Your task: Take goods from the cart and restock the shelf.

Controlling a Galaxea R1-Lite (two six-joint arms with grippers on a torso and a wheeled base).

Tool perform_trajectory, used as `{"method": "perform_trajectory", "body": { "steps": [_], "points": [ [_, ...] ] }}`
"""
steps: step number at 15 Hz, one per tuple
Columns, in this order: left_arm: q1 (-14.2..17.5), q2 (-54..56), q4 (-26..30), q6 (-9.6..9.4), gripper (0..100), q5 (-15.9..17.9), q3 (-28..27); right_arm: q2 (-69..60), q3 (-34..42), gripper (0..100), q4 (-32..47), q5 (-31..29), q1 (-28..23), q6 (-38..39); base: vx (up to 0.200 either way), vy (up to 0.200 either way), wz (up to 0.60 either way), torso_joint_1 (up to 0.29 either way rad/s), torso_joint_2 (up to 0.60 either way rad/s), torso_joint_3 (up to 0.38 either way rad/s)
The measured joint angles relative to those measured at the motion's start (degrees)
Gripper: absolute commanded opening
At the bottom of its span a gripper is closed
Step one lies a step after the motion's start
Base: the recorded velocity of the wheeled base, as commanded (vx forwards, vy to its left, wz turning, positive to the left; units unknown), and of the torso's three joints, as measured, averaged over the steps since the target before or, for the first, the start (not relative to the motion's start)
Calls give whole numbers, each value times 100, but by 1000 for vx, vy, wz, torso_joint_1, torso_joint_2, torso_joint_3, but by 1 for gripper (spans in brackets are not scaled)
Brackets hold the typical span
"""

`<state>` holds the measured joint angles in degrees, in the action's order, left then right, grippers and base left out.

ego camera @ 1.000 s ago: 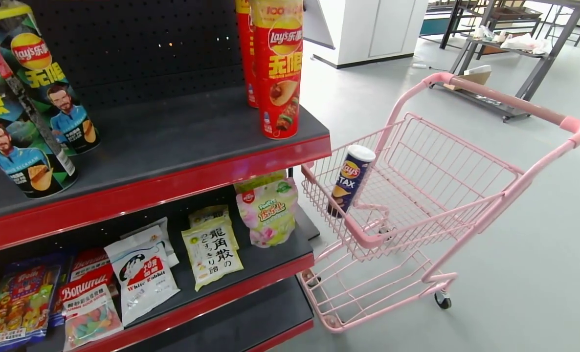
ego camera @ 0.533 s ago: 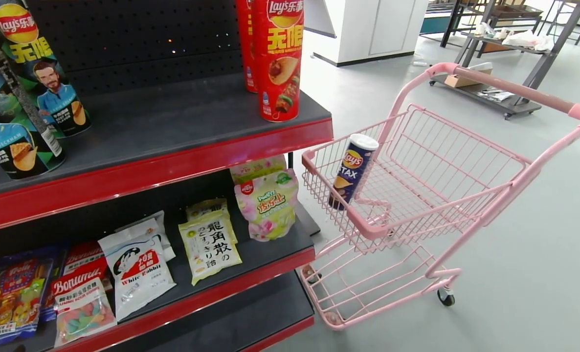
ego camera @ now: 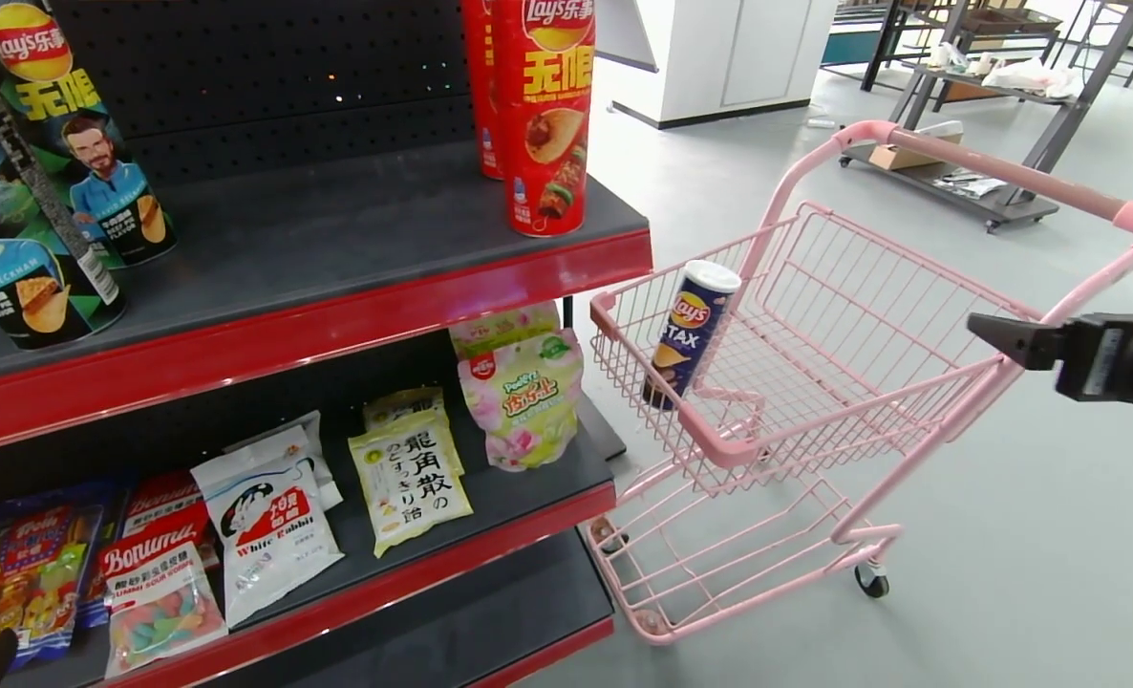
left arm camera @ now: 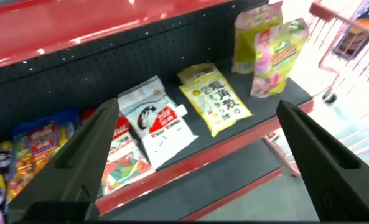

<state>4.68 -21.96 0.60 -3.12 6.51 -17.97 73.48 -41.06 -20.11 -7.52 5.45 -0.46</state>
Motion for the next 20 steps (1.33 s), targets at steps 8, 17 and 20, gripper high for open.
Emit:
{"method": "perform_trajectory", "body": {
  "steps": [8, 17, 20],
  "points": [
    [-5, -251, 73, 22, 100, 207, -83, 2573, -944, 100, -1401, 2421, 133, 519, 0, 0, 0, 0, 0, 0],
    [-5, -293, 71, 23, 100, 411, -74, 4304, -2300, 100, -1814, 2714, 394, 692, 0, 0, 0, 0, 0, 0],
    [-5, -282, 73, 17, 100, 407, -74, 4704, -2782, 100, -1812, 2931, 405, 827, 0, 0, 0, 0, 0, 0]
  ]
}}
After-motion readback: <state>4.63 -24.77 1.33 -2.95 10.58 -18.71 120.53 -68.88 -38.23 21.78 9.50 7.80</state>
